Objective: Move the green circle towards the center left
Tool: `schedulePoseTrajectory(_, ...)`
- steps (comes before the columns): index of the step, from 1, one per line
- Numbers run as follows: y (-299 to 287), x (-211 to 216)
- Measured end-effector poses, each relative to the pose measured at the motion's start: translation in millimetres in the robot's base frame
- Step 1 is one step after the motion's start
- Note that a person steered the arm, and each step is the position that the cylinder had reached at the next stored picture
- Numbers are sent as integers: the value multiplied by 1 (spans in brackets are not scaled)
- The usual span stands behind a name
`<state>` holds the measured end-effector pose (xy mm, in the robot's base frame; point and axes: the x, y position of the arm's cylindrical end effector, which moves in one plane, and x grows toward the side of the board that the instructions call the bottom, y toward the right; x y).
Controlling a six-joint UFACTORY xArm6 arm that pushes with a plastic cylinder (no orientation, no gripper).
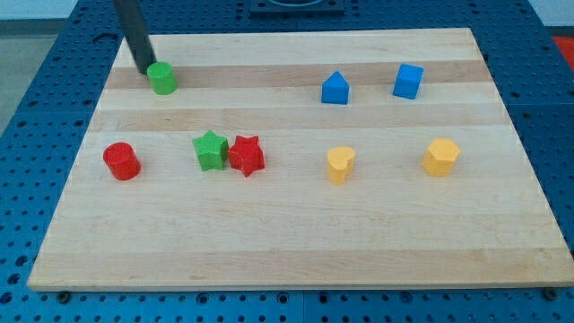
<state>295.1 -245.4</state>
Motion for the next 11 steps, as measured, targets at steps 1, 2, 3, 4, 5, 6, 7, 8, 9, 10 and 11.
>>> schedulePoseTrajectory(1,1,33)
schedulePoseTrajectory(2,0,1)
schedulePoseTrajectory(3,-4,-35)
schedulePoseTrajectory(4,7,-28)
schedulePoseTrajectory(5,14,8)
schedulePoseTrajectory(6,15,46)
schedulePoseTrajectory(7,7,38)
schedulePoseTrajectory(8,3,18)
schedulePoseTrajectory(9,3,1)
schedulePoseTrajectory(10,26,-4)
schedulePoseTrajectory(11,45,25)
